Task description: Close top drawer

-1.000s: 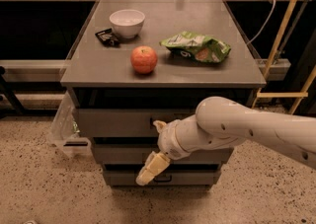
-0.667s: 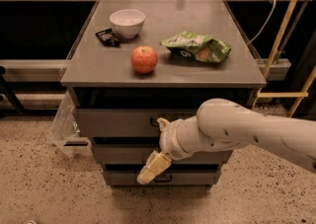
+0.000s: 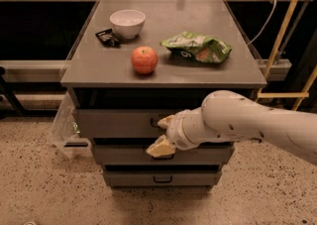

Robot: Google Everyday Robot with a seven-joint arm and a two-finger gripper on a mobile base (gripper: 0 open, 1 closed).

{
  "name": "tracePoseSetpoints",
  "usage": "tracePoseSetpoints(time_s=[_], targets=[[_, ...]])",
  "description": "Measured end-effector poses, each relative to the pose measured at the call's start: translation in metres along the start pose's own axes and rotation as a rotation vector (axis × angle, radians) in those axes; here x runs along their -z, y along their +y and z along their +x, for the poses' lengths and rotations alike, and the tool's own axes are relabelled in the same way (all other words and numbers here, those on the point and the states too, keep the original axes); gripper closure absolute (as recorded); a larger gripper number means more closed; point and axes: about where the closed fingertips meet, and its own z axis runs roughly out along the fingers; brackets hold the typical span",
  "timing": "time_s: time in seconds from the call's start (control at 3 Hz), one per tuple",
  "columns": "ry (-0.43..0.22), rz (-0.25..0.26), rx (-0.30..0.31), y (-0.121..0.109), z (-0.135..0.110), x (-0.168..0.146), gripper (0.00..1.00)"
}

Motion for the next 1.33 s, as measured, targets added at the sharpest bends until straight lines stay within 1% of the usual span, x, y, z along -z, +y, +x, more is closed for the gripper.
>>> tracePoseSetpoints(time_s=[0.33,0.67,1.0,1.33], targets=[[0.040,0.008,-0.041,-0.018,0.019,-0.003,0.66],[0.070,0.007,-0.090,-0.040,0.044,-0.002,0.89],[0.091,-0.008,-0.122,-0.051,0.060,-0.003,0.85],[0.094,-0.016,-0.138,-0.055,0.068,0.000,0.62]])
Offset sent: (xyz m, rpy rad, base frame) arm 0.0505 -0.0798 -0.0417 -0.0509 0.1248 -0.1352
